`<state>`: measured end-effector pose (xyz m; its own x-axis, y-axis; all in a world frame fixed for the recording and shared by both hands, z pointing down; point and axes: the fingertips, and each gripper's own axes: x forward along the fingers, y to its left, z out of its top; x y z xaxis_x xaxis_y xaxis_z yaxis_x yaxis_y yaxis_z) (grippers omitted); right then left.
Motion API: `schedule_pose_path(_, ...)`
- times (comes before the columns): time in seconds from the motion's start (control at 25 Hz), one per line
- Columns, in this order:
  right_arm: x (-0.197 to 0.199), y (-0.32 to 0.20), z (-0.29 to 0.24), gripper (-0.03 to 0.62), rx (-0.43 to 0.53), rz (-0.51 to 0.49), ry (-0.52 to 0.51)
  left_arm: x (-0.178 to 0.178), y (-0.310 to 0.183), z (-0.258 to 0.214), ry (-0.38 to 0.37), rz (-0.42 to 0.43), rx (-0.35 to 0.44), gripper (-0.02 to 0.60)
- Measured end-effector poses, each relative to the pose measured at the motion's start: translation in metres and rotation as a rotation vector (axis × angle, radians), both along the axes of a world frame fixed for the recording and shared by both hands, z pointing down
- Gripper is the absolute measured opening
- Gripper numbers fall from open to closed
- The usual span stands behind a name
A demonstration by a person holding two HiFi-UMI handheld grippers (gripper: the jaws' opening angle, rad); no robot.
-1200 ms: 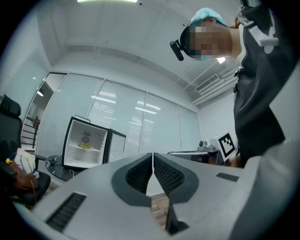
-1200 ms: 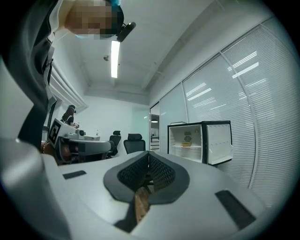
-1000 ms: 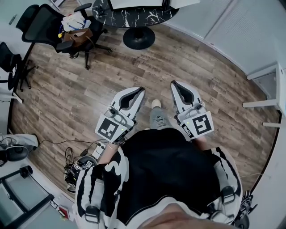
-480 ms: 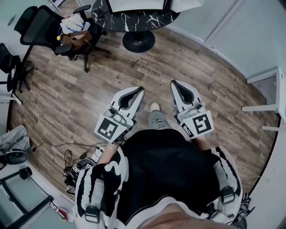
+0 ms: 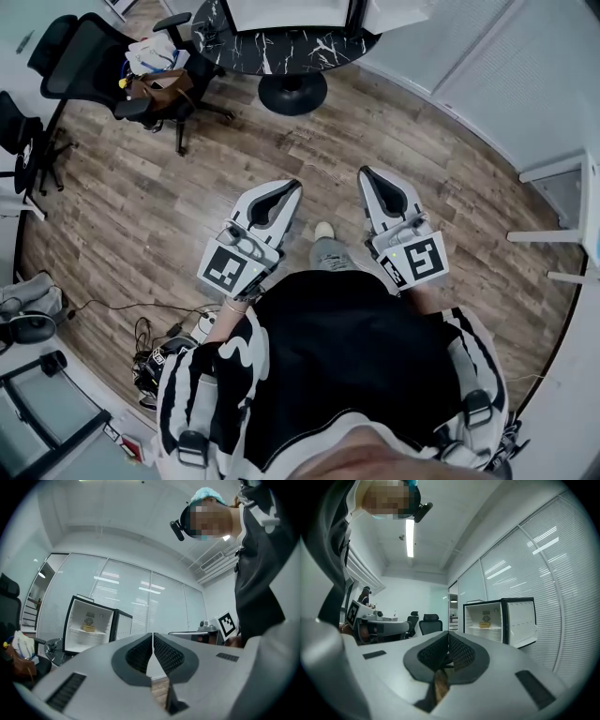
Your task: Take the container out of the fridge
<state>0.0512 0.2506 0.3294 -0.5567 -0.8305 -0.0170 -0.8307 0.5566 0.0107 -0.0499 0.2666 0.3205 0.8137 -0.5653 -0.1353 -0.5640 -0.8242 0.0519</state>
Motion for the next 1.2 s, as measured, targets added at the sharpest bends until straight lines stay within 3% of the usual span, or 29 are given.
schedule_pose_path(0.2, 0.006, -0.019, 0.0, 0.012, -0.006, -0.002, 0.001, 0.007, -0.018, -0.011, 0.036, 0.011, 0.031, 0.017)
schedule_pose_path(0.4, 0.01, -0.039, -0.003, 0.011, -0.005, -0.01, -0.003, 0.012, -0.037, -0.004, -0.012, -0.001, 0.003, 0.017)
schedule_pose_path(1.2, 0.023, -0.113, 0.002, 0.011, -0.021, -0.061, -0.008, 0.027, -0.11, -0.006, -0.004, -0.053, 0.005, 0.017)
